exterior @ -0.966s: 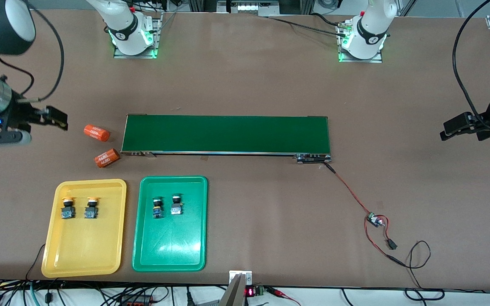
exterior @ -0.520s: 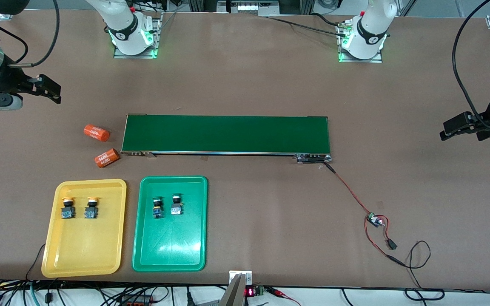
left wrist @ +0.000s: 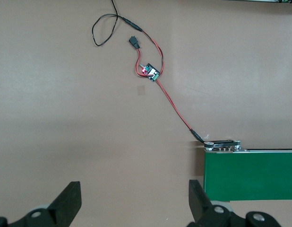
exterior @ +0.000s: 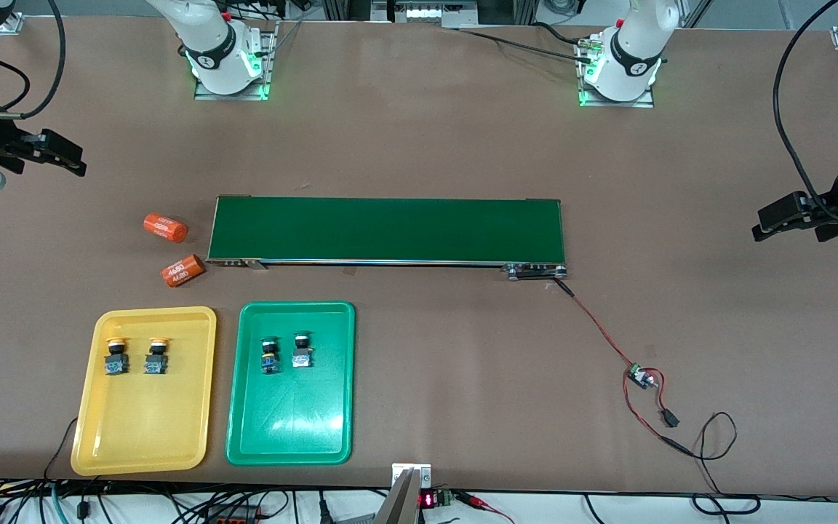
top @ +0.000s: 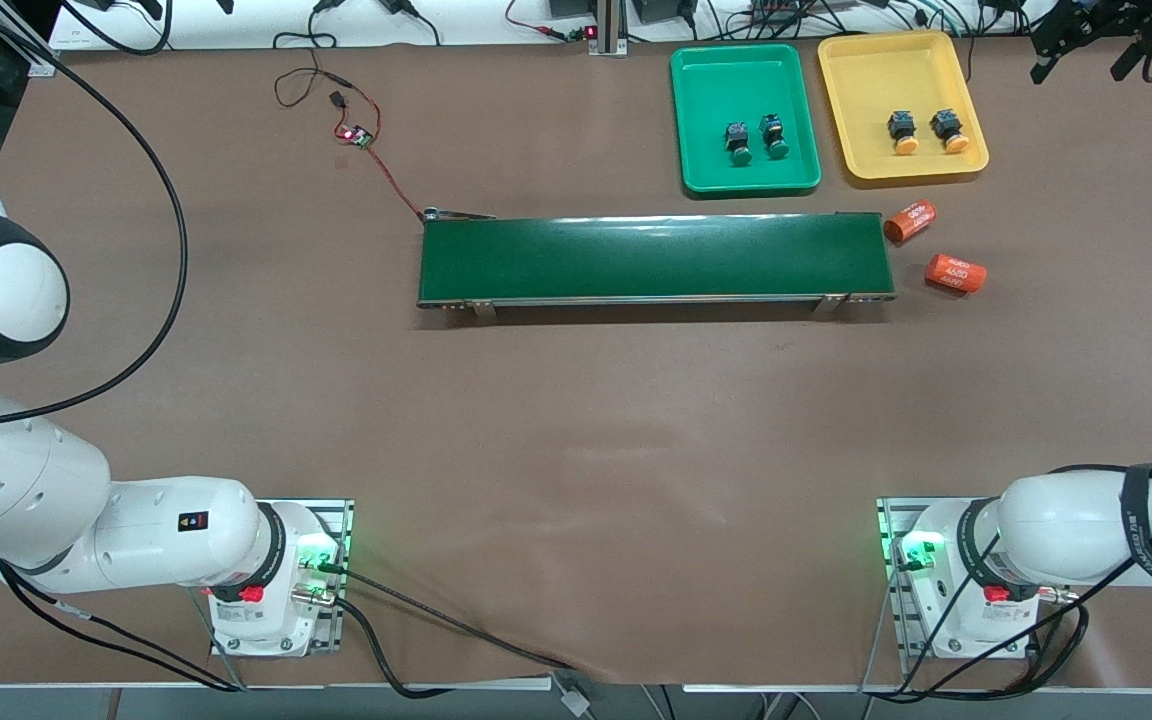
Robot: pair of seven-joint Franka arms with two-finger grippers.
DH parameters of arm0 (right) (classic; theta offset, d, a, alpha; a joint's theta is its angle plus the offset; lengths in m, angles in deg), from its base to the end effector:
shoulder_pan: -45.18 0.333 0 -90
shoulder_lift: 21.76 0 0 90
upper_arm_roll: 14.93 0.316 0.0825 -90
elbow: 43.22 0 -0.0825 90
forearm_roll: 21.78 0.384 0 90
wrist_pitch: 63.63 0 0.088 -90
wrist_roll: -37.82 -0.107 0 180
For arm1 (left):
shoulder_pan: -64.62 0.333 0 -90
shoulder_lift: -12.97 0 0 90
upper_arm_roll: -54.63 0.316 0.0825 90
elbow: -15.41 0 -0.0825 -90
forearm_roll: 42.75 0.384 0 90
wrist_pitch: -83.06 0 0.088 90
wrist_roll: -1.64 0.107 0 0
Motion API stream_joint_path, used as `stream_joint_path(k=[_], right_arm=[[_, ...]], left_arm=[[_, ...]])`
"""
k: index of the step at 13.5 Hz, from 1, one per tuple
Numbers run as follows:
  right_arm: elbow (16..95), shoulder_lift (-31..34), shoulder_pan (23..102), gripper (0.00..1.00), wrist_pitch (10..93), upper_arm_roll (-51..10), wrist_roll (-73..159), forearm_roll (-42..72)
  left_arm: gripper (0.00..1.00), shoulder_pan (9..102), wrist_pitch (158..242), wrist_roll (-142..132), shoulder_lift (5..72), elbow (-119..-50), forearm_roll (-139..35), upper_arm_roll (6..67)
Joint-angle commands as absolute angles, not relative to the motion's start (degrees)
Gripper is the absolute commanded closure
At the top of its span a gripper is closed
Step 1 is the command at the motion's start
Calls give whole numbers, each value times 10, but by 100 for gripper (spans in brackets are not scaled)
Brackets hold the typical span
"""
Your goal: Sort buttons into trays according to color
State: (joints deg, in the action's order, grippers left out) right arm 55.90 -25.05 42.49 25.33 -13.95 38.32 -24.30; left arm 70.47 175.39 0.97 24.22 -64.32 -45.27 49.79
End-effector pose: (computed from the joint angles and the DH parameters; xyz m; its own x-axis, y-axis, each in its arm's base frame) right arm 0.5288 -0.0203 0.5796 0.9925 -0.0219 -0.1200 -0.0167 -0.9989 0.0437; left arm 0.6181 0.0117 0.5984 0.9992 0.0331 0.0235 0.0316 -0.9977 0.0607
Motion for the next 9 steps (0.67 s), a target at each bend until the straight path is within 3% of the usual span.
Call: stream_joint_path(k=[1,9], right_arm=[[521,-246,423,0,182,-142,380,-234],[504,-227,424,0,147,-140,380,-233]], left_arm=[[0,706,1759,16,231,-653,-443,494],[0,706,1759,16,231,-653,-443,494]])
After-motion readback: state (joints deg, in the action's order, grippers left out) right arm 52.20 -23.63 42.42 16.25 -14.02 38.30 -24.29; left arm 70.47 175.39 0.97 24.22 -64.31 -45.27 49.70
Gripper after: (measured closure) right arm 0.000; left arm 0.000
